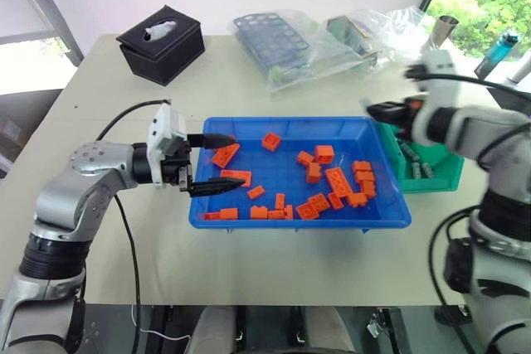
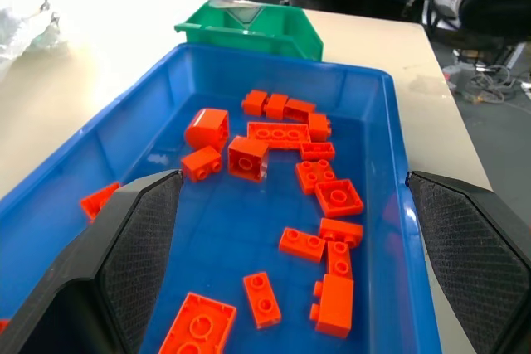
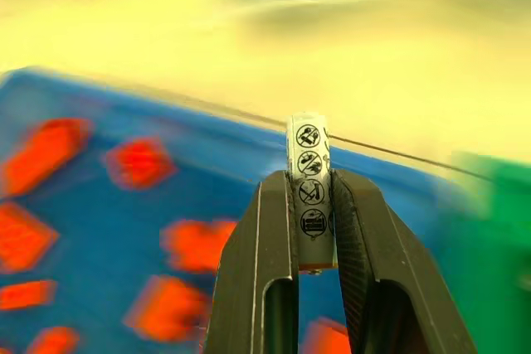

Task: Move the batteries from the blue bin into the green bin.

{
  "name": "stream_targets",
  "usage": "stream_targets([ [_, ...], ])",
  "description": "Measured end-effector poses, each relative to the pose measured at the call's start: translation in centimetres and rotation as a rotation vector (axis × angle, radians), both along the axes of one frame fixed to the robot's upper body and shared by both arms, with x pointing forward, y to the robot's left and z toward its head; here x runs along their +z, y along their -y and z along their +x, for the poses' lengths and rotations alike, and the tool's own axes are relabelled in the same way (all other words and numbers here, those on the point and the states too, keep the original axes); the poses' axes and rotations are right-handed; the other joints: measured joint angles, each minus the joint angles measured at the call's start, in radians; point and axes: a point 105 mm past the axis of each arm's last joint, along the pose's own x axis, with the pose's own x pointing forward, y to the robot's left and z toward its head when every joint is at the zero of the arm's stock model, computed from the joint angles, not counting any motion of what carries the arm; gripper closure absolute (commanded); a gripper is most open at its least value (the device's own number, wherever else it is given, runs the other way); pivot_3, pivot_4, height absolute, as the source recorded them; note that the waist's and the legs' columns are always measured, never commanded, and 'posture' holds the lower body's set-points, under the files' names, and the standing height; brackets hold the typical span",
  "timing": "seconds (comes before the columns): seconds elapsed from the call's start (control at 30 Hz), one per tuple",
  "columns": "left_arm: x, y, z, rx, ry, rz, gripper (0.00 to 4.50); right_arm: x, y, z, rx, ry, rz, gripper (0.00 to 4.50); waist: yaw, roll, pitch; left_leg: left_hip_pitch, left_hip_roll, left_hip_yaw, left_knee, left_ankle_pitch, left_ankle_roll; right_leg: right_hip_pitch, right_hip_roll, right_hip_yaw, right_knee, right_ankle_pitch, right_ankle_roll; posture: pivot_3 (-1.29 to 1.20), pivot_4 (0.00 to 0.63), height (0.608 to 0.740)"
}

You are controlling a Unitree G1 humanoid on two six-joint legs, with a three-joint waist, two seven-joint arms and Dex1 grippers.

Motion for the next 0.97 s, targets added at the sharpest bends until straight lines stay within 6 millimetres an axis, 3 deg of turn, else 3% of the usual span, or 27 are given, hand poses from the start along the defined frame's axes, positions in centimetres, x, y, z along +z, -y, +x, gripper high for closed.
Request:
stream_targets([
  [0.03,-0.1,-0.2,0.1,0.008,-0.005,0.002,0.0,-0.4,1.2,-0.3,-0.038,-0.014,-0.009,4.42,-0.001,0.0,0.0,0.0,0.0,0.0,0.0,0.0,0.0,0.0,0.0,0.0,0.0,0.0,0.0,0.0,0.15,0.716],
  [0.17,0.1,-0.2,0.4,0.009,0.003,0.004,0.0,-2.7,2.8,-0.6,-0.071,-0.055,-0.051,4.42,-0.006,0.0,0.0,0.0,0.001,0.001,0.0,0.0,0.0,0.0,0.001,0.001,0.0,0.0,0.0,0.0,0.15,0.716],
  [0.2,0.3,-0.2,0.4,0.006,0.01,0.004,0.0,-3.5,3.4,-0.6,-0.086,-0.065,-0.073,3.38,-0.004,0.0,0.0,0.0,0.001,0.001,0.0,0.0,0.0,0.0,0.001,0.001,0.0,0.0,0.0,0.0,0.15,0.716],
  [0.3,0.4,-0.2,0.4,0.004,0.012,0.007,0.0,-5.4,4.7,-0.4,-0.114,-0.085,-0.12,2.0,-0.002,0.0,0.0,0.0,0.001,0.002,0.0,0.0,0.0,0.0,0.001,0.001,0.0,0.0,0.0,0.0,0.15,0.716],
  [0.37,0.5,-0.4,0.4,0.006,0.009,0.015,0.0,-5.1,5.0,-0.2,-0.079,-0.042,-0.172,0.99,-0.002,0.001,0.0,0.0,0.001,0.002,0.0,0.0,0.0,-0.001,0.001,0.001,0.0,0.0,0.0,0.0,0.15,0.716],
  [0.47,0.7,-0.8,0.5,0.017,0.013,0.03,0.0,-3.5,5.2,-0.5,0.022,0.053,-0.26,0.99,-0.001,0.001,0.0,0.0,0.002,0.002,0.0,0.0,0.0,0.0,0.001,0.001,-0.001,0.0,0.0,0.0,0.15,0.716],
  [0.63,1.9,-2.7,0.7,0.073,0.023,0.028,0.0,-1.7,5.2,-2.8,0.287,0.161,-0.347,0.99,0.001,0.0,0.001,0.001,0.002,0.002,0.001,-0.001,0.002,0.001,0.001,0.001,-0.002,0.0,0.0,0.0,0.15,0.716],
  [0.73,2.0,-3.8,0.5,0.095,0.01,0.043,0.0,-2.1,5.9,-5.3,0.448,0.138,-0.335,0.99,0.003,-0.001,0.001,0.002,0.002,0.001,0.001,-0.001,0.002,0.002,0.001,0.001,-0.002,0.0,0.0,0.0,0.15,0.716],
  [0.87,1.9,-5.4,0.6,0.133,-0.001,0.06,0.0,-2.3,7.9,-7.5,0.508,0.096,-0.329,0.99,0.001,0.0,0.001,0.003,0.002,0.001,0.001,-0.002,0.004,0.004,0.001,0.001,-0.002,0.0,0.0,0.0,0.15,0.716],
  [0.97,1.7,-5.8,0.8,0.145,-0.003,0.061,0.0,-2.8,8.2,-8.6,0.557,0.056,-0.292,0.99,0.0,0.0,0.001,0.004,0.002,0.001,0.001,-0.002,0.004,0.005,0.001,0.001,-0.002,0.0,0.0,0.0,0.15,0.716],
])
